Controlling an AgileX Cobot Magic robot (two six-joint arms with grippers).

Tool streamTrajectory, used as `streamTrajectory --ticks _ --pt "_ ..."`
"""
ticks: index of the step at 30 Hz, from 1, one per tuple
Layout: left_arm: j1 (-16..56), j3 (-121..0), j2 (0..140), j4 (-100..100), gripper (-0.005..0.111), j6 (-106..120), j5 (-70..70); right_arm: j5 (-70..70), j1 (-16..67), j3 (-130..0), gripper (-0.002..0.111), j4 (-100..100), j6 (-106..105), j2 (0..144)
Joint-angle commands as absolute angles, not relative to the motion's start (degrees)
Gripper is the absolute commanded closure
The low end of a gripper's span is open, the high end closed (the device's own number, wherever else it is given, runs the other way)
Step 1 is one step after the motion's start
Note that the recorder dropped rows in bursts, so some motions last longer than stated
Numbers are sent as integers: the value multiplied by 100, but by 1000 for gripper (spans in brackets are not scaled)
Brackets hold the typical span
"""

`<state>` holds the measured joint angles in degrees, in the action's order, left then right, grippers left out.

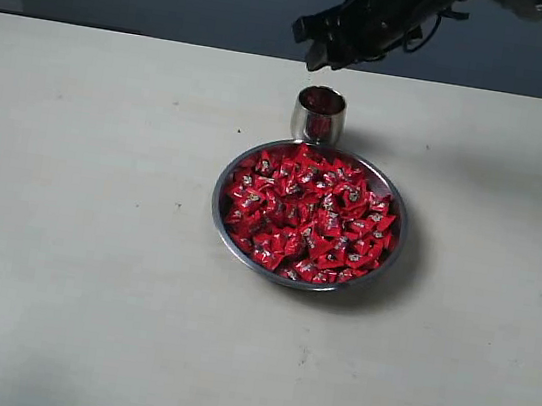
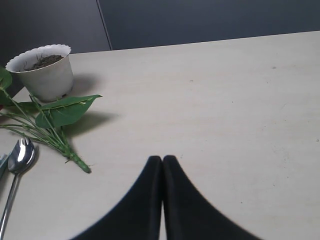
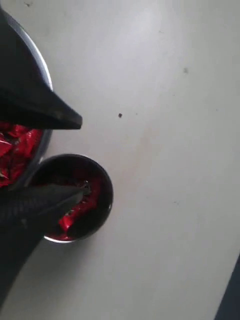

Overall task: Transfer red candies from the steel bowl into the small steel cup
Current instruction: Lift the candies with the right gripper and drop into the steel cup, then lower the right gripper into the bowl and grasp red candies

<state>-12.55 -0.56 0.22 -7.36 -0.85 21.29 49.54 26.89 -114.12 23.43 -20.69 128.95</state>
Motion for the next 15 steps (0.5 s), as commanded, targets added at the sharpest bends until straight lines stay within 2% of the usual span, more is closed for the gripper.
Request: streamTrajectory --ticks 1,7,15 --pt "-1249 -22 0 -709 106 -107 2097 5532 2670 -11425 72 2298 -1961 12720" --pt "-1249 -22 0 -709 106 -107 2097 5550 2670 -10437 72 2298 -1951 12207" --pt "-1249 -22 0 -709 106 -107 2097 4103 2839 -7572 72 2794 -2546 10784"
